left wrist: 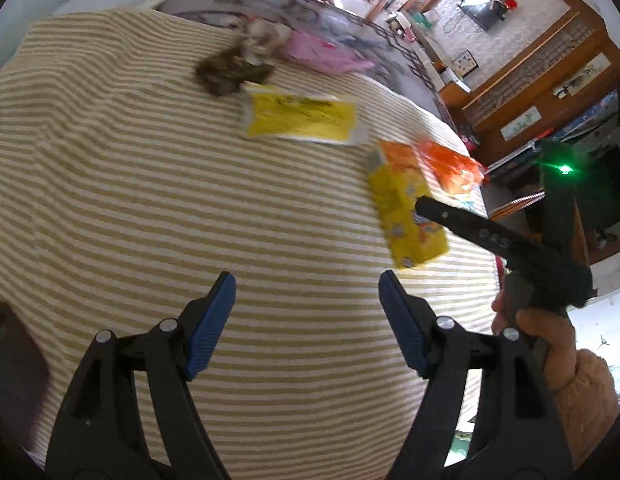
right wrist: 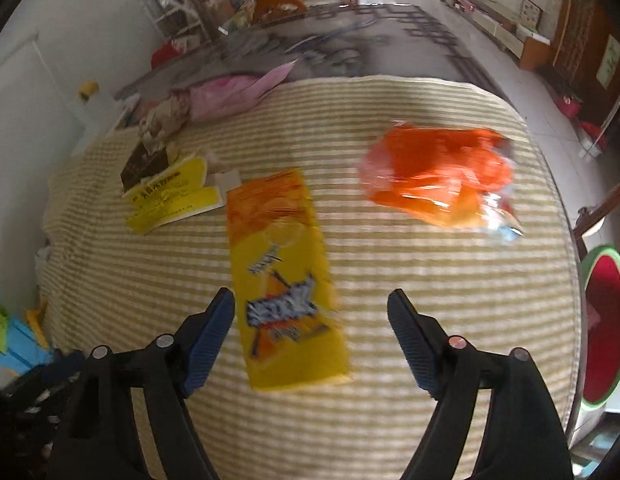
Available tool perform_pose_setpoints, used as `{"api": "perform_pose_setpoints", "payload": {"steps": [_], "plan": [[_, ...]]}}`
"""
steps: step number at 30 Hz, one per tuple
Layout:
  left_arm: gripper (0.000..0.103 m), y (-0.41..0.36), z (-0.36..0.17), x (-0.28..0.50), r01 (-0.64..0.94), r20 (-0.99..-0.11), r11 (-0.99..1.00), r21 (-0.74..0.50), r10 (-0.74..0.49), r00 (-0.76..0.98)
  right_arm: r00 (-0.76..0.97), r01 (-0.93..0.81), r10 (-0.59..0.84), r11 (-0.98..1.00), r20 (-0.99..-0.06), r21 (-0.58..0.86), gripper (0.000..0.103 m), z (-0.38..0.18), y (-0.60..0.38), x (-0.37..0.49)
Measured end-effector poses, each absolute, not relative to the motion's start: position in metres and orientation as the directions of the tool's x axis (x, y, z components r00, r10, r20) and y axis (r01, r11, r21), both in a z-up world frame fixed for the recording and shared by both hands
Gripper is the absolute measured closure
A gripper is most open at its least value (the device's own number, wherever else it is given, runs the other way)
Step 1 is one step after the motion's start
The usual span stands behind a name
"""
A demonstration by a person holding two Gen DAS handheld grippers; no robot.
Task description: Collect trash
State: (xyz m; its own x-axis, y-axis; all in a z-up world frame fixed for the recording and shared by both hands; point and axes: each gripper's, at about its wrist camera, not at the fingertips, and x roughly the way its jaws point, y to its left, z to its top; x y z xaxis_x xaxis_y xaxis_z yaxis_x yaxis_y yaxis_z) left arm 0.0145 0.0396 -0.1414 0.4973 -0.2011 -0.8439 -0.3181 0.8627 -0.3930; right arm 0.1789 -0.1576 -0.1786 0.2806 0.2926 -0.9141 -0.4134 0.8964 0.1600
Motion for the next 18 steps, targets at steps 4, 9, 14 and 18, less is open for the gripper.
{"api": "perform_pose_setpoints", "payload": {"steps": [4,9,14,18], "plan": [[0.030,0.062,-0.138,0.011,-0.306,-0.843,0.876,-0.372,-0.181,0.506,0.256,-0.423,0.253,0.897,-0.933,0.128,0.029,-0.193,-0.143,0.180],[0.028,0.076,-0.133,0.031,-0.258,-0.835,0.900,-0.350,-0.176,0.521,0.259,-0.423,0.266,0.896,-0.929,0.138,0.043,-0.188,-0.148,0.164],[0.028,0.095,-0.124,0.084,-0.240,-0.811,0.914,-0.328,-0.143,0.567,0.273,-0.414,0.302,0.894,-0.913,0.171,0.043,-0.168,-0.172,0.131],[0.028,0.115,-0.123,0.139,-0.268,-0.800,0.926,-0.266,-0.057,0.597,0.291,-0.369,0.308,0.910,-0.906,0.191,0.043,-0.161,-0.192,0.104]]}}
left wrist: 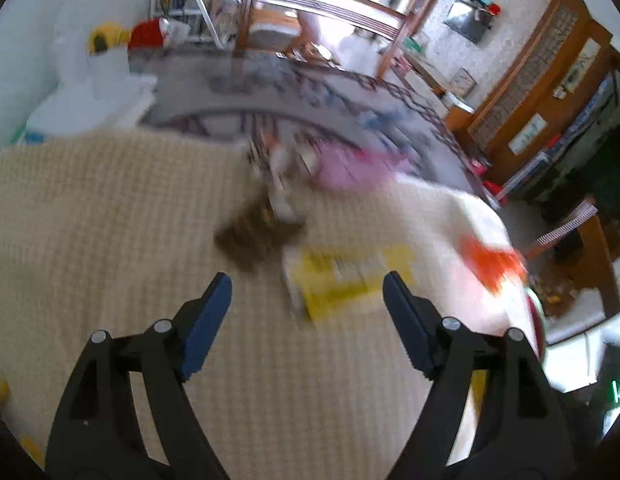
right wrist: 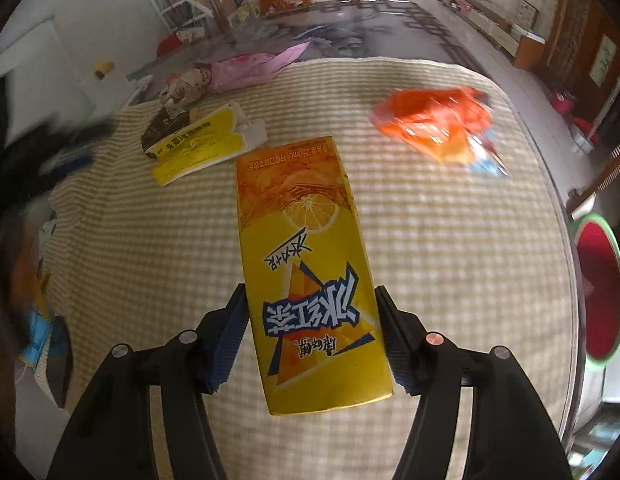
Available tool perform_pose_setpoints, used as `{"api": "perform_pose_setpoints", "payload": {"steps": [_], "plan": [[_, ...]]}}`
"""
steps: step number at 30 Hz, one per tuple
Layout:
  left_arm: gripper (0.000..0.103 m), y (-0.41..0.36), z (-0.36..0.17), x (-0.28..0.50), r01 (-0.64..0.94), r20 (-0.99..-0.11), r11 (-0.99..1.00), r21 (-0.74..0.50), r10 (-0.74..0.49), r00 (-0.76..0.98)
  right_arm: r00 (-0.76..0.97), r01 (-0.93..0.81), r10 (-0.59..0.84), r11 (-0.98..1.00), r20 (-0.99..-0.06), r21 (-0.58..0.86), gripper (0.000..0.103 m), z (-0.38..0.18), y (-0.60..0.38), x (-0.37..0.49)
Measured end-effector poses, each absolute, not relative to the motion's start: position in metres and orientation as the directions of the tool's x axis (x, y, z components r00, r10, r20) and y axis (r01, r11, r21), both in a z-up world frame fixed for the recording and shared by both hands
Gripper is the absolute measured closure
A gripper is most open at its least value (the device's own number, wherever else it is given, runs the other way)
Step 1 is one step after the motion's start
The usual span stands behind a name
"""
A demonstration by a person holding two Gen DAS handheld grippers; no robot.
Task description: Collect trash
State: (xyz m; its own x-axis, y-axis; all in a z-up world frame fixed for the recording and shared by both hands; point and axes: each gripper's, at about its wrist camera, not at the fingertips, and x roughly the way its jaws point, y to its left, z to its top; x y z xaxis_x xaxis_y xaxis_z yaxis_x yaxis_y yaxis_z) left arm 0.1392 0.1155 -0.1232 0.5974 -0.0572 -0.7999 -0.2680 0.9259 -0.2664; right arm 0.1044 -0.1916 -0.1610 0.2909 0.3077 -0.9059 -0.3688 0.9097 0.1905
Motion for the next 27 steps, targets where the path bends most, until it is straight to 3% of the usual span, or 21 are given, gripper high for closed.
{"api": "perform_pose_setpoints", "payload": {"steps": [9,13,15,17,19,20,27], "plan": [[0.028,0.148,-0.149,0.242,-0.341,-0.832,0.917,-0.205,0.021,0.555,0.321,-0.276,0.279,0.942,-0.905,0.192,0.042,-0.158,-0.222,0.085],[0.028,0.154,-0.166,0.262,-0.372,-0.871,0.902,-0.219,-0.009,0.491,0.333,-0.248,0.278,0.948,-0.901,0.201,0.042,-0.157,-0.230,0.087],[0.043,0.156,-0.171,0.263,-0.373,-0.874,0.900,-0.224,-0.016,0.487,0.332,-0.248,0.279,0.948,-0.901,0.202,0.042,-0.157,-0.230,0.088],[0.071,0.160,-0.168,0.259,-0.371,-0.860,0.884,-0.283,-0.063,0.506,0.325,-0.256,0.281,0.945,-0.903,0.201,0.042,-0.157,-0.228,0.088],[0.085,0.161,-0.158,0.248,-0.374,-0.847,0.872,-0.315,-0.080,0.526,0.322,-0.264,0.284,0.943,-0.903,0.203,0.042,-0.158,-0.226,0.089],[0.102,0.159,-0.153,0.242,-0.360,-0.841,0.875,-0.322,-0.090,0.534,0.321,-0.267,0.287,0.942,-0.902,0.204,0.042,-0.158,-0.224,0.091],[0.103,0.144,-0.125,0.181,-0.305,-0.791,0.877,-0.372,-0.127,0.598,0.340,-0.281,0.313,0.934,-0.887,0.222,0.042,-0.153,-0.217,0.096]]}}
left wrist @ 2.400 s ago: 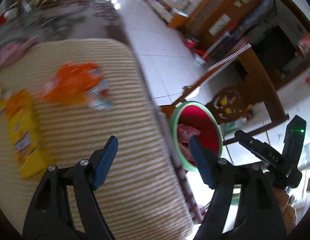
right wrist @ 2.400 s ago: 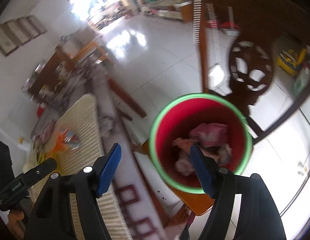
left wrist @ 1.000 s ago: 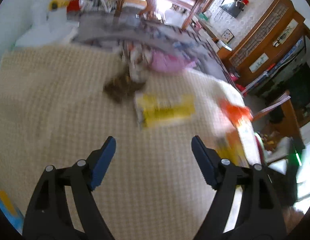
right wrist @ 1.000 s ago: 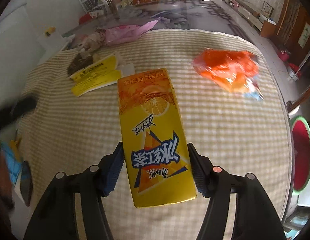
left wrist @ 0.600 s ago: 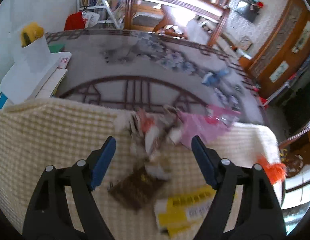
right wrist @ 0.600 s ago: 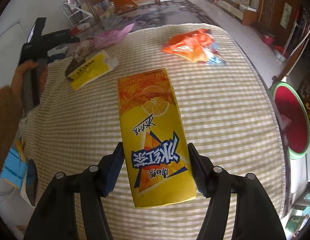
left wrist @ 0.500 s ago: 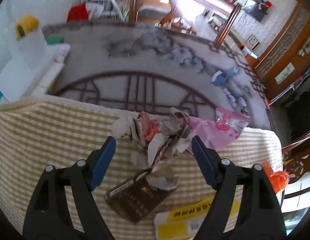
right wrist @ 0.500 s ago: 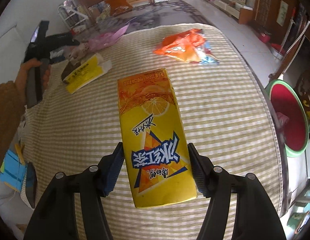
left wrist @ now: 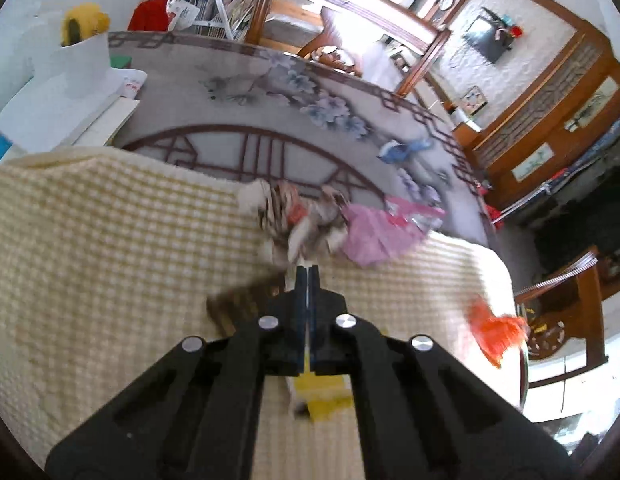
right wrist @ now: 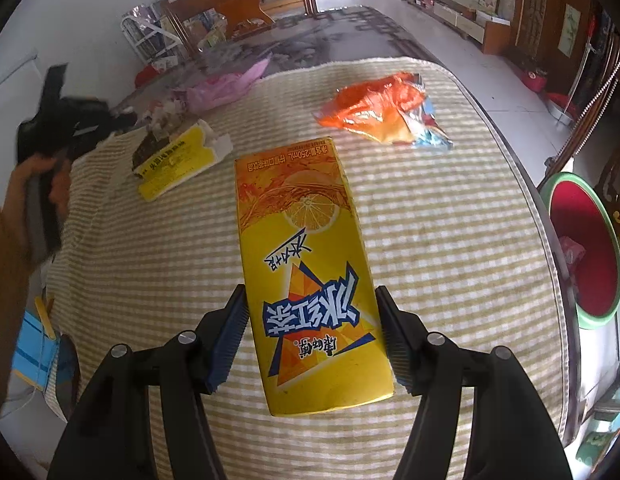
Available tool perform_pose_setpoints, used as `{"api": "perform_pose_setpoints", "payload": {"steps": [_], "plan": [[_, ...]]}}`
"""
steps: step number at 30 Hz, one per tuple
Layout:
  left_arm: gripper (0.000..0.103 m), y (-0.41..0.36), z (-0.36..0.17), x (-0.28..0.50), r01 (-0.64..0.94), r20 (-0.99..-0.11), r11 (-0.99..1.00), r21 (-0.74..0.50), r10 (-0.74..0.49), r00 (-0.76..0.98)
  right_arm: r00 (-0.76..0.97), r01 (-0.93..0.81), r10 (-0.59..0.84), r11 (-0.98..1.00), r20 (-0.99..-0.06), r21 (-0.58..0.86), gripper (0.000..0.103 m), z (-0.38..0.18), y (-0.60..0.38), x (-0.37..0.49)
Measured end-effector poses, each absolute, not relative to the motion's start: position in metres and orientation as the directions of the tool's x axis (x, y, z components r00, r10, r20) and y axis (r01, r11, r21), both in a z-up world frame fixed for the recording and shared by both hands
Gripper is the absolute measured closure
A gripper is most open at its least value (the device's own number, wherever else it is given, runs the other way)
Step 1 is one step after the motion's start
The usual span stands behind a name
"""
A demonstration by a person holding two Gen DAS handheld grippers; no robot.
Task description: Collect trash
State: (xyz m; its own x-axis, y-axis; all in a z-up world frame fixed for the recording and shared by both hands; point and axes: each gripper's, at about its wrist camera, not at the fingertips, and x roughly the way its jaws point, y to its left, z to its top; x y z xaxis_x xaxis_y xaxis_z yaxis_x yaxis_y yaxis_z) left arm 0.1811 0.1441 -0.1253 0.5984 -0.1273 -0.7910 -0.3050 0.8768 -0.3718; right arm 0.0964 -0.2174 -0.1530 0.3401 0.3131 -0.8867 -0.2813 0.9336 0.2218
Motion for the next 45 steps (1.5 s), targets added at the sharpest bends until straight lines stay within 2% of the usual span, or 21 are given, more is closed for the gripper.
{"api": "perform_pose_setpoints", "payload": {"steps": [4,6,7,8,12,18,22,24,25,26,28,29,37,39,45], "plan": [[0.100,0.141,-0.121,0.170,-0.286,-0.795,0.893,-0.348,-0.119,0.595,0.326,-0.279,0.323,0.931,-0.889,0.236,0.042,-0.155,-0.212,0.099],[0.081,0.144,-0.123,0.177,-0.287,-0.802,0.898,-0.334,-0.111,0.587,0.323,-0.287,0.328,0.928,-0.888,0.238,0.042,-0.154,-0.209,0.097],[0.054,0.144,-0.125,0.179,-0.287,-0.803,0.900,-0.327,-0.105,0.586,0.323,-0.292,0.328,0.927,-0.888,0.236,0.042,-0.154,-0.207,0.096],[0.042,0.144,-0.127,0.185,-0.284,-0.805,0.908,-0.307,-0.089,0.586,0.324,-0.297,0.327,0.926,-0.888,0.233,0.042,-0.153,-0.206,0.093],[0.041,0.143,-0.146,0.215,-0.275,-0.843,0.932,-0.235,-0.055,0.534,0.332,-0.275,0.316,0.934,-0.889,0.229,0.042,-0.151,-0.213,0.085],[0.041,0.153,-0.168,0.251,-0.321,-0.864,0.912,-0.255,-0.066,0.498,0.334,-0.219,0.295,0.948,-0.895,0.231,0.041,-0.151,-0.233,0.075],[0.024,0.151,-0.181,0.265,-0.320,-0.884,0.909,-0.267,-0.099,0.456,0.334,-0.186,0.289,0.953,-0.897,0.238,0.041,-0.154,-0.241,0.075],[0.025,0.152,-0.188,0.267,-0.325,-0.895,0.908,-0.265,-0.106,0.434,0.336,-0.186,0.292,0.953,-0.896,0.240,0.041,-0.153,-0.241,0.076],[0.036,0.155,-0.189,0.265,-0.337,-0.890,0.902,-0.269,-0.099,0.444,0.337,-0.191,0.293,0.952,-0.895,0.240,0.041,-0.152,-0.240,0.076],[0.051,0.158,-0.187,0.261,-0.348,-0.880,0.893,-0.287,-0.102,0.465,0.338,-0.196,0.295,0.951,-0.894,0.239,0.041,-0.152,-0.239,0.075],[0.069,0.161,-0.181,0.256,-0.342,-0.857,0.871,-0.352,-0.152,0.493,0.335,-0.207,0.297,0.949,-0.894,0.238,0.042,-0.152,-0.237,0.076],[0.071,0.160,-0.177,0.254,-0.338,-0.853,0.874,-0.349,-0.148,0.500,0.333,-0.210,0.299,0.948,-0.895,0.239,0.041,-0.153,-0.236,0.076],[0.074,0.125,-0.118,0.197,-0.204,-0.764,0.927,-0.316,-0.121,0.633,0.329,-0.210,0.295,0.949,-0.897,0.236,0.041,-0.154,-0.234,0.082],[0.074,0.114,-0.108,0.178,-0.190,-0.748,0.925,-0.329,-0.133,0.650,0.315,-0.201,0.272,0.955,-0.909,0.216,0.032,-0.159,-0.234,0.084],[0.074,0.071,-0.082,0.127,-0.148,-0.713,0.940,-0.308,-0.125,0.691,0.285,-0.169,0.241,0.965,-0.928,0.199,0.028,-0.173,-0.242,0.086]]}}
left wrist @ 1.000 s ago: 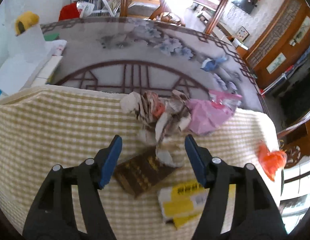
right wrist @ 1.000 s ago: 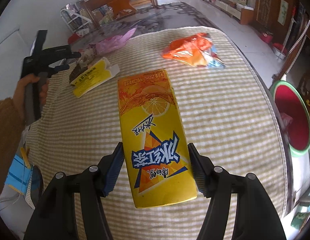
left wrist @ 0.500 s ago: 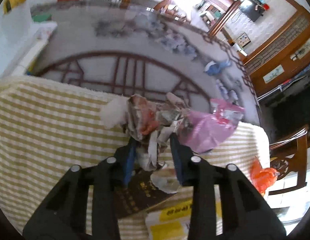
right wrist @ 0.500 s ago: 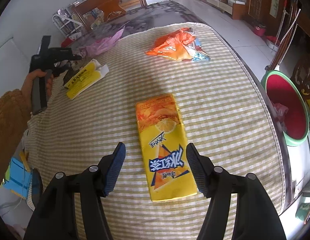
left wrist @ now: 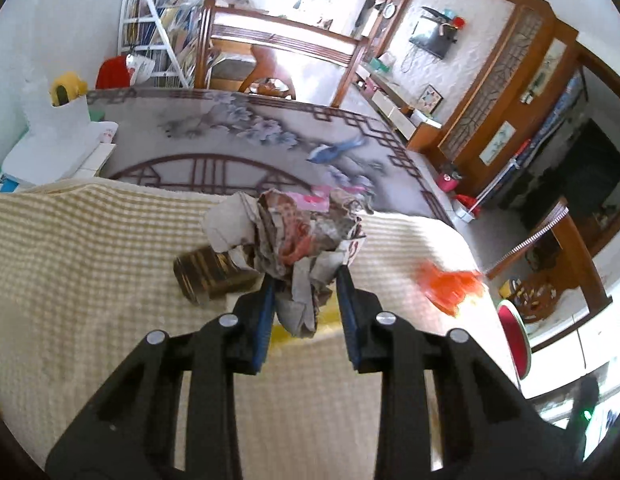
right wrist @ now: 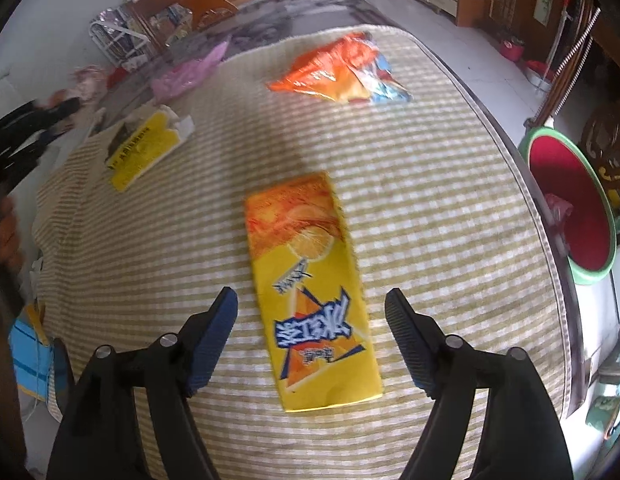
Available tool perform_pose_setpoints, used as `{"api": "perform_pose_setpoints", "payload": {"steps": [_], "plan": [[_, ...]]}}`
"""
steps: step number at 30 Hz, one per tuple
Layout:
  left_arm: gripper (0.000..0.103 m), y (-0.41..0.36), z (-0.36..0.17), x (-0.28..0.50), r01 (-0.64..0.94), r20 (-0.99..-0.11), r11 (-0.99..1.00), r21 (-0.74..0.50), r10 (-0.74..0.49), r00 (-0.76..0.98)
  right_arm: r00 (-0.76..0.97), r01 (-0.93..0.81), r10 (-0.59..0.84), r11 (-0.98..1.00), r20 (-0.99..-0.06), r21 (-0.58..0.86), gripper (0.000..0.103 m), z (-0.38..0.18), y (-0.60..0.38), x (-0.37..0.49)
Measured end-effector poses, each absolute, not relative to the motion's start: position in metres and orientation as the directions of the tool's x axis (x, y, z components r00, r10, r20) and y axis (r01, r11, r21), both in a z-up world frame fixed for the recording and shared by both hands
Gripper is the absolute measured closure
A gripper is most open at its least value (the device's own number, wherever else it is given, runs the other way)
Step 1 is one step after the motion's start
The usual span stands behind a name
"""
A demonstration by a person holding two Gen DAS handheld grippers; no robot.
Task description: Collect trash
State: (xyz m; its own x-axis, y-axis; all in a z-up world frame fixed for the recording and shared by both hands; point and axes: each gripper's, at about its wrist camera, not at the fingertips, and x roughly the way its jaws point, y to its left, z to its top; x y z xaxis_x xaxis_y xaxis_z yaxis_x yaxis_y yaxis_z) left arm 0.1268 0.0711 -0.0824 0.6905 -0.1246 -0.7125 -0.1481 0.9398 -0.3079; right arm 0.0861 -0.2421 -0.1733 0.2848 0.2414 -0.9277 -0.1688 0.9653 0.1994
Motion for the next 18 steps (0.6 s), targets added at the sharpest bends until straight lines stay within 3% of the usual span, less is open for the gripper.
{"api": "perform_pose_setpoints", "payload": {"steps": [11,13,18], "plan": [[0.074,0.014,-0.079,0.088,-0.096,-0.738,0.958,-0.271,-0.143,0.659,0.240,-0.205,0.238,0.960,-0.941,0.191,0.031,-0.188,-0.238,0.081],[0.074,0.010,-0.078,0.087,-0.092,-0.739,0.961,-0.260,-0.137,0.660,0.237,-0.212,0.243,0.958,-0.941,0.194,0.042,-0.190,-0.238,0.081],[0.074,0.006,-0.075,0.082,-0.096,-0.734,0.964,-0.249,-0.123,0.668,0.294,-0.214,0.279,0.951,-0.914,0.221,0.043,-0.174,-0.246,0.081]]}}
